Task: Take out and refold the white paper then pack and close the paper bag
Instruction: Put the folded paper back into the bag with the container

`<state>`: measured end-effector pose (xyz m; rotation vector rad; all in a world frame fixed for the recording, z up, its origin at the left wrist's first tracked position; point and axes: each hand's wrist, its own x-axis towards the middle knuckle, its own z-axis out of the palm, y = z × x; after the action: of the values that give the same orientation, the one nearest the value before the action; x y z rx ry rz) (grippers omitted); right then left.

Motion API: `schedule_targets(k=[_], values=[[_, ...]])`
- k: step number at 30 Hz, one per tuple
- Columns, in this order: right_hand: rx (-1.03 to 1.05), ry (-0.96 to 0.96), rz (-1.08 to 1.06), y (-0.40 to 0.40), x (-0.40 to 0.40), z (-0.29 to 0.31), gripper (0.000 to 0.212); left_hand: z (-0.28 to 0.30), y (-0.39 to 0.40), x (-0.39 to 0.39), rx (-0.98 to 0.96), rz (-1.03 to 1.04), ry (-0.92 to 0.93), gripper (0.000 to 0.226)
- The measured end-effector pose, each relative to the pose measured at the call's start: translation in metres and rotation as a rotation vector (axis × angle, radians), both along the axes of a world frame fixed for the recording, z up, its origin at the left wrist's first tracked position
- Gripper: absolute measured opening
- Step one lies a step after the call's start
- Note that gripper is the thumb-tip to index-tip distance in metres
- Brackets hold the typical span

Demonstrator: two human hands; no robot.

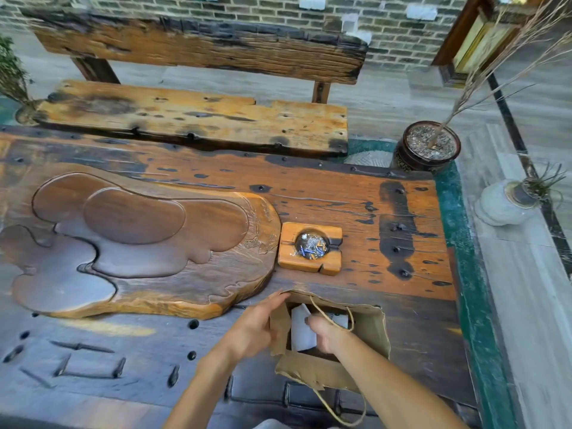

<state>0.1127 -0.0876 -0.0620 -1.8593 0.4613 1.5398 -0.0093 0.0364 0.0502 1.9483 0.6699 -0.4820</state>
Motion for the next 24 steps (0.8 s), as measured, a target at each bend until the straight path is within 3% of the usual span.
schedule_targets(k=[5,9,12,14,16,17,20,24], values=[[0.092,0.131,-0.067,0.005,-0.003,0.006,0.029,0.001,0.001,0.002,0.0,0.006,0.01,0.079],[0.0,0.104,-0.153,0.004,0.0,-0.002,0.031,0.004,0.0,0.004,-0.004,0.004,0.027,0.08],[0.021,0.15,-0.167,0.003,-0.001,-0.032,0.029,0.005,-0.001,0.006,-0.006,0.008,0.047,0.081],[0.063,0.118,-0.142,-0.006,0.001,-0.092,0.03,0.004,0.0,0.007,0.001,0.012,0.065,0.081],[0.112,0.137,-0.089,-0.011,0.001,-0.119,0.04,0.004,0.001,0.008,0.009,0.026,0.077,0.08],[0.102,0.122,-0.046,-0.008,0.0,-0.101,0.043,0.004,0.001,0.008,-0.001,0.034,0.085,0.081],[0.074,0.145,-0.081,-0.002,-0.001,-0.034,0.024,0.008,-0.003,0.009,-0.003,0.019,0.088,0.08],[0.01,0.155,-0.008,-0.005,0.002,-0.018,0.028,0.015,-0.006,0.012,-0.013,0.011,0.085,0.079]])
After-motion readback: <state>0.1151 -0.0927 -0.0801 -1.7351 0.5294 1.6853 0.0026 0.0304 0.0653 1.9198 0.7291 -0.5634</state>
